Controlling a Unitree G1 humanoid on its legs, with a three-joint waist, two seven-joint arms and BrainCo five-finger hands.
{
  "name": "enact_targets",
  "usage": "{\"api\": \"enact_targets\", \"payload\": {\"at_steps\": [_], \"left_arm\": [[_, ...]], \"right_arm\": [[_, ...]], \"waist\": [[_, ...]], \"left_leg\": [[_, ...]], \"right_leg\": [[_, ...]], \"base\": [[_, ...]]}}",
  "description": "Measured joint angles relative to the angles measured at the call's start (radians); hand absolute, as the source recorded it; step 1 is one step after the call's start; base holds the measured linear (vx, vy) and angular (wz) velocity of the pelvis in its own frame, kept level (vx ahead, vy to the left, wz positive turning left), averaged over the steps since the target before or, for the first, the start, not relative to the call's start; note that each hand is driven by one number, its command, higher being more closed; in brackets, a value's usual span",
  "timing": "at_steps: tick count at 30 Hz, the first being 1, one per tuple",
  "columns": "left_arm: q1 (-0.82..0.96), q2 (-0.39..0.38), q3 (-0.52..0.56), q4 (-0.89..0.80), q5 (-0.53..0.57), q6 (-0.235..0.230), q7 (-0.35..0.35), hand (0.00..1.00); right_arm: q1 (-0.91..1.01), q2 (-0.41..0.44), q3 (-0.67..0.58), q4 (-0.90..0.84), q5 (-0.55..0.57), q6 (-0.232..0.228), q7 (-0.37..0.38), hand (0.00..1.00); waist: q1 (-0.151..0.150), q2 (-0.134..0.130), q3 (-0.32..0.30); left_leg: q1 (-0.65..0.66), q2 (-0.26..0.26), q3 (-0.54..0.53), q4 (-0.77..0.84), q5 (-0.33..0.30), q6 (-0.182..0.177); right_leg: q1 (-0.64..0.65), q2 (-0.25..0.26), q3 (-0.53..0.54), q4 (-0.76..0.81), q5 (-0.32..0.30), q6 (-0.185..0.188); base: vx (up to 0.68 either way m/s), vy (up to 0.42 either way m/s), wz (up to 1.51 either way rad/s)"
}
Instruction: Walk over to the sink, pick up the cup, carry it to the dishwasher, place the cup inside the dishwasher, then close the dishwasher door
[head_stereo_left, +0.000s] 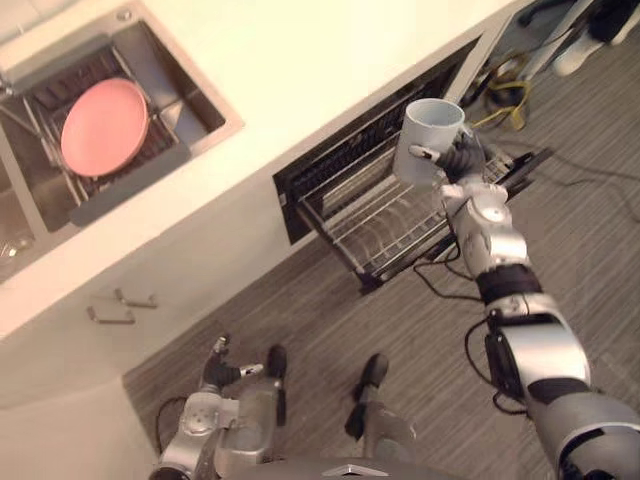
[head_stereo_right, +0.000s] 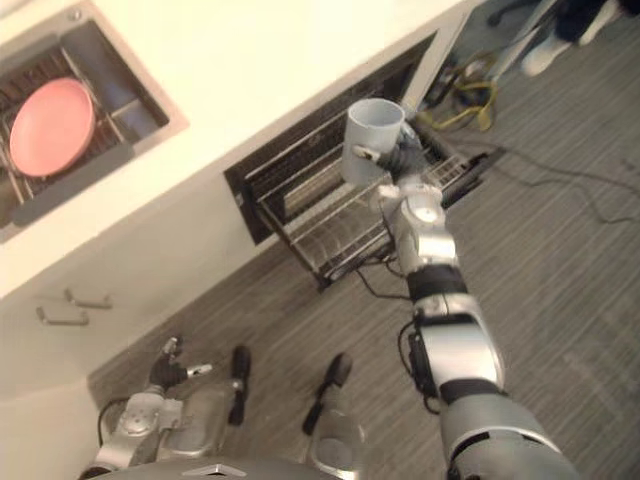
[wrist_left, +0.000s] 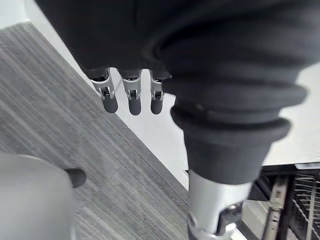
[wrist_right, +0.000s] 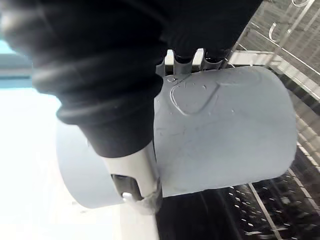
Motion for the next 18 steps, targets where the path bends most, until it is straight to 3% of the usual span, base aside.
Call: {"api": "enact_targets", "payload": {"at_steps": [6, 14, 18], "left_arm": [[-0.026, -0.001, 0.006, 0.001, -0.012, -0.029, 0.016, 0.0], [-0.064, -0.016, -0.006, 0.042, -0.065, -0.035, 0.013, 0.0], [-0.072, -0.02, -0.015, 0.05, -0.07, -0.039, 0.013, 0.0]], "right_arm": [[-0.061, -0.015, 0.039, 0.212, -0.087, 0.115, 0.091, 1.0], [-0.142, -0.035, 0.04, 0.308, -0.241, 0.158, 0.168, 1.0], [-0.172, -0.047, 0.073, 0.338, -0.311, 0.161, 0.195, 1.0]], "waist": [[0.028, 0.043, 0.07], [0.033, 0.105, 0.12], [0.046, 0.109, 0.12]], "left_leg": [[-0.051, -0.019, -0.02, 0.016, 0.017, 0.012], [-0.101, -0.016, -0.028, 0.001, 0.053, 0.003], [-0.106, -0.014, -0.028, -0.005, 0.06, 0.003]], "right_leg": [[-0.028, -0.017, -0.011, 0.0, 0.02, 0.008], [-0.085, -0.017, -0.023, 0.004, 0.025, 0.004], [-0.093, -0.014, -0.023, 0.001, 0.025, -0.002]], "base": [[-0.09, 0.057, 0.14], [-0.05, 0.013, 0.03], [0.0, 0.0, 0.0]]}}
